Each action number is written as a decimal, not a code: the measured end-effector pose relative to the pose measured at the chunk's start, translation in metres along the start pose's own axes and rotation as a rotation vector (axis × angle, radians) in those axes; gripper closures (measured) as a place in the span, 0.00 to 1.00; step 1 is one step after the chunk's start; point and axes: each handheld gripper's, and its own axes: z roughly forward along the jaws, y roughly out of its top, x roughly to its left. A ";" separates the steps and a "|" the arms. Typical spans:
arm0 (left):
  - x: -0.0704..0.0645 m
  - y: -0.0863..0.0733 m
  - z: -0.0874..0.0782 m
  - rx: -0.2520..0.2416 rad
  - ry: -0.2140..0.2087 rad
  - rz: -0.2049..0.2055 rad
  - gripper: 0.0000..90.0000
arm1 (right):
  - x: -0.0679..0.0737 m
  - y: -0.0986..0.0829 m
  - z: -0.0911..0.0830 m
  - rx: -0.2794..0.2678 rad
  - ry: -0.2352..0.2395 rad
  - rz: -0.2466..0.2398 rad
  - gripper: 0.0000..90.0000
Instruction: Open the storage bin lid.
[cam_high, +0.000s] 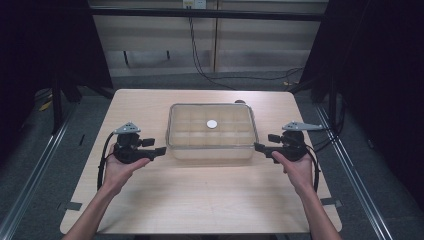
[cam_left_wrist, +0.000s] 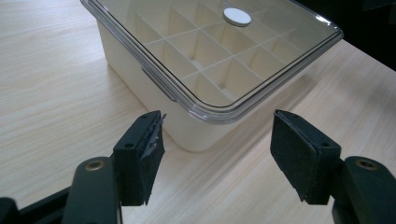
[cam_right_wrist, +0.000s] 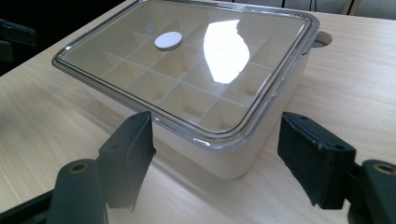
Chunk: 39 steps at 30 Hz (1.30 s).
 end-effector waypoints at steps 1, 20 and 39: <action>0.001 0.001 0.000 -0.001 0.004 -0.001 0.39 | -0.001 0.001 0.002 0.006 0.006 -0.001 0.30; 0.019 0.026 0.013 0.016 0.012 0.000 0.41 | -0.013 0.024 0.029 0.049 0.016 0.014 0.28; 0.032 0.040 0.043 0.057 0.023 -0.029 0.35 | -0.031 0.037 0.064 0.081 -0.006 0.056 0.25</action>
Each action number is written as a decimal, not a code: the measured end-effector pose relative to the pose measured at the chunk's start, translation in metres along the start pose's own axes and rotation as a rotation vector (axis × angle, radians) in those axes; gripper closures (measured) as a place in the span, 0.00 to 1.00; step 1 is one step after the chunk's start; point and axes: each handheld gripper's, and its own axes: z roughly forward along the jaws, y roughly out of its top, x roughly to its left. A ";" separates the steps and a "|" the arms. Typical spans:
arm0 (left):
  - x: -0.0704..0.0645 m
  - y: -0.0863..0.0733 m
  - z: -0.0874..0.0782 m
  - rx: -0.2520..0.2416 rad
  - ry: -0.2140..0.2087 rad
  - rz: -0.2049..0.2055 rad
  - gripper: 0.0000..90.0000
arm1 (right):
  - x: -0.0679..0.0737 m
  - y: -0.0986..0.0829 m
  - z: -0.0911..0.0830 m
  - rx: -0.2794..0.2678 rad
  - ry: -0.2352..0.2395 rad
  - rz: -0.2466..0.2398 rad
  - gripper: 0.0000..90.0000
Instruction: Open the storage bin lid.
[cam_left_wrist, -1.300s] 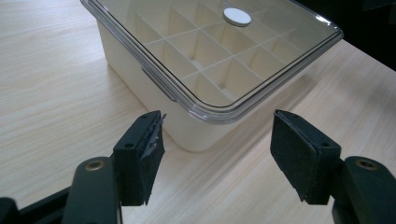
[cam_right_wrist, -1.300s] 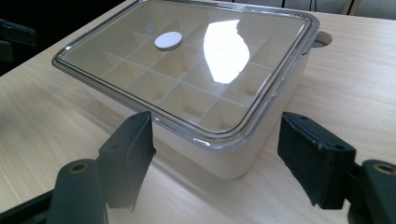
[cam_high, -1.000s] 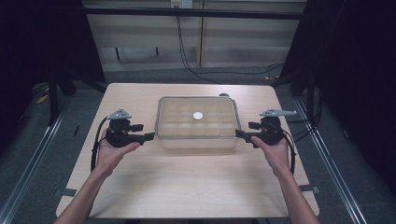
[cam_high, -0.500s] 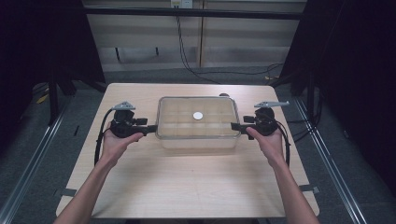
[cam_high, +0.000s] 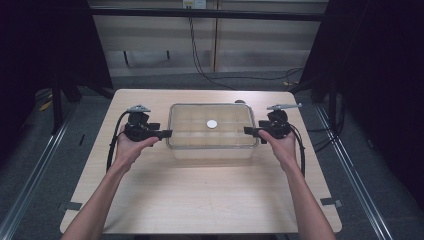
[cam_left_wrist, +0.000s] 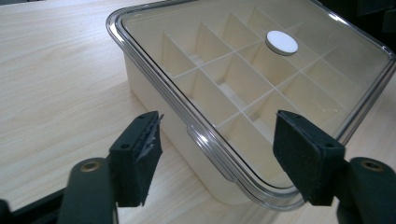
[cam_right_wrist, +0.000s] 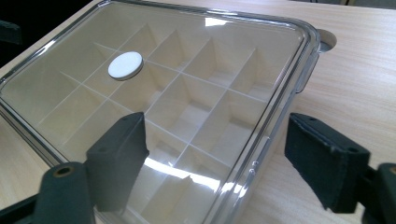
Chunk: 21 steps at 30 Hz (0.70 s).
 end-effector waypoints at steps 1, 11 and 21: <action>0.001 0.000 0.002 0.000 0.002 -0.002 0.34 | -0.001 0.000 0.000 0.002 -0.004 0.000 0.24; -0.007 0.001 0.020 0.029 -0.010 -0.009 0.24 | -0.013 -0.004 0.013 0.023 0.000 0.048 0.24; -0.005 0.001 0.035 0.042 0.008 -0.027 0.24 | -0.011 -0.005 0.026 0.042 0.002 0.046 0.23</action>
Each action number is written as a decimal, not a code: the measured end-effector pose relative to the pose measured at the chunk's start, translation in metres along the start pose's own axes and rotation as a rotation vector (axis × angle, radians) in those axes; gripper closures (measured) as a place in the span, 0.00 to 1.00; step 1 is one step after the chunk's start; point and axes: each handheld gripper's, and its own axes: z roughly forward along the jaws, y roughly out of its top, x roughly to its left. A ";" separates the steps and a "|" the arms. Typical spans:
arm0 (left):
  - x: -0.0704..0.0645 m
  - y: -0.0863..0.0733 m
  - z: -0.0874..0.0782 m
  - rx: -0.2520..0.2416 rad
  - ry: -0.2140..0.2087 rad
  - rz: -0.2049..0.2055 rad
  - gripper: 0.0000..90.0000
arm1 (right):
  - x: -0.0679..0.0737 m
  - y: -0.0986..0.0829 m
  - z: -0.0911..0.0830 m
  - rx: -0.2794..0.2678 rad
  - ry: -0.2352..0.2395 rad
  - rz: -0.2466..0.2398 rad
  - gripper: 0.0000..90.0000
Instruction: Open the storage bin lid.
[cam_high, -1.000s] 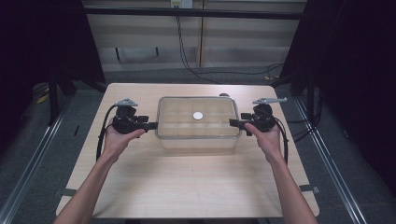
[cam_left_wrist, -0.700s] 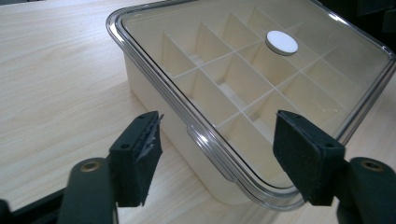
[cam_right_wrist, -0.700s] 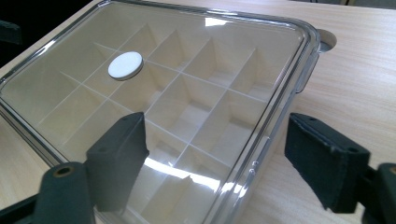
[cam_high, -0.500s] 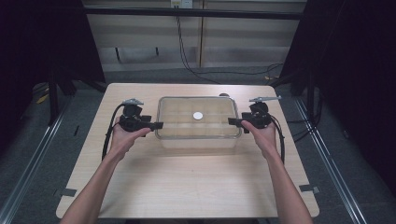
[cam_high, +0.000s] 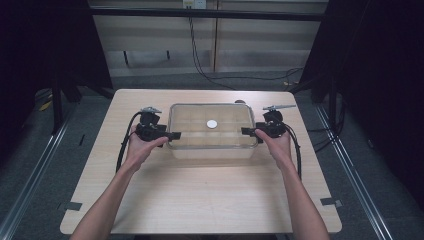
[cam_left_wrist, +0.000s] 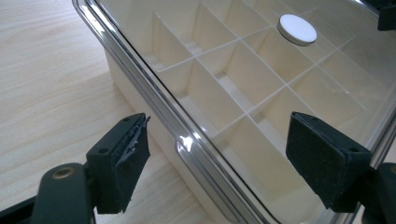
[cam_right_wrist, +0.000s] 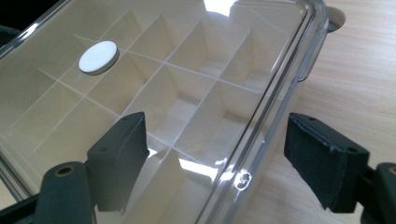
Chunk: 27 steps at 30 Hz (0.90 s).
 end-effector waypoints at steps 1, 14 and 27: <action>0.000 0.000 0.000 0.000 0.000 0.000 0.24 | 0.000 0.000 0.001 0.000 0.003 0.004 0.23; 0.002 0.004 0.010 0.034 -0.063 -0.025 0.19 | 0.000 0.004 0.012 0.010 0.006 0.024 0.15; 0.002 0.007 0.013 0.043 -0.073 -0.025 0.19 | 0.002 0.006 0.019 0.005 -0.013 0.026 0.10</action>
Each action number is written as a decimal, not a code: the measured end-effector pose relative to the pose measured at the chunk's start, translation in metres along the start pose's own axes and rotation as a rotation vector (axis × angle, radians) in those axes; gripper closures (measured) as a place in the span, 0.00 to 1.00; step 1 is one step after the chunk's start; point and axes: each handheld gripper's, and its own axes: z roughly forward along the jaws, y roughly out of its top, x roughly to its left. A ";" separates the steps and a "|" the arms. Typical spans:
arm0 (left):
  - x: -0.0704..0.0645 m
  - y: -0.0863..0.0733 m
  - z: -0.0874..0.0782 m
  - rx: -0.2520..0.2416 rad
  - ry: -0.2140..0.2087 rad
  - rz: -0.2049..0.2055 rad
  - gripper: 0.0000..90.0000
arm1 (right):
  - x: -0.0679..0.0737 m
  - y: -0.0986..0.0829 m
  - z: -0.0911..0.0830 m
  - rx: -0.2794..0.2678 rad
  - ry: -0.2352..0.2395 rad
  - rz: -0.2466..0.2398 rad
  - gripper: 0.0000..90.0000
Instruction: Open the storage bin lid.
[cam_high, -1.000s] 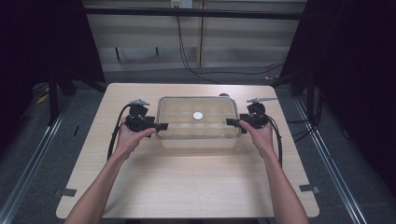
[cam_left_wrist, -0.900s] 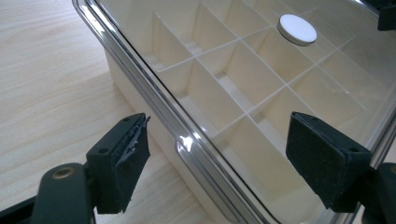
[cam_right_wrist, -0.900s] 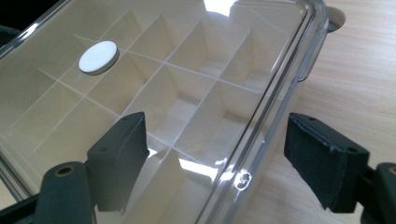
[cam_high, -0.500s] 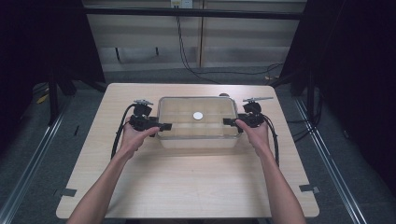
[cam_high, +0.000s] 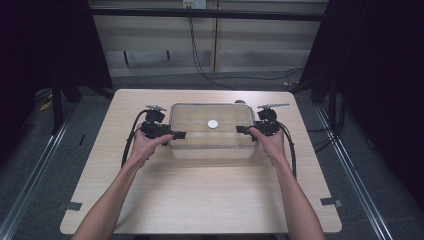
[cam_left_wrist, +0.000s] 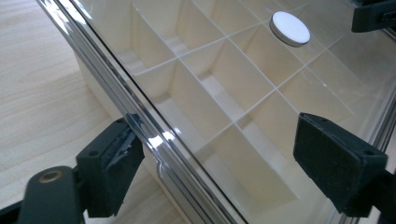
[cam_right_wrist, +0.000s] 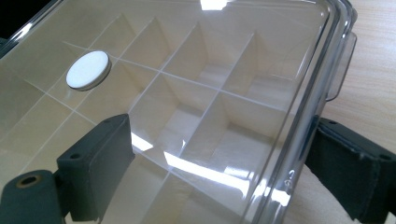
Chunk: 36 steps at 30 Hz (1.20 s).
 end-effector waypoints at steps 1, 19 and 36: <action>0.000 -0.001 0.000 -0.004 -0.001 -0.001 0.19 | 0.000 0.000 0.000 -0.006 -0.005 -0.012 0.10; 0.002 -0.004 -0.002 -0.045 0.013 -0.007 0.23 | 0.004 0.000 0.001 -0.021 -0.034 -0.004 0.10; 0.001 -0.004 -0.011 -0.101 0.022 0.017 0.39 | -0.003 -0.001 -0.018 -0.148 0.051 0.026 0.22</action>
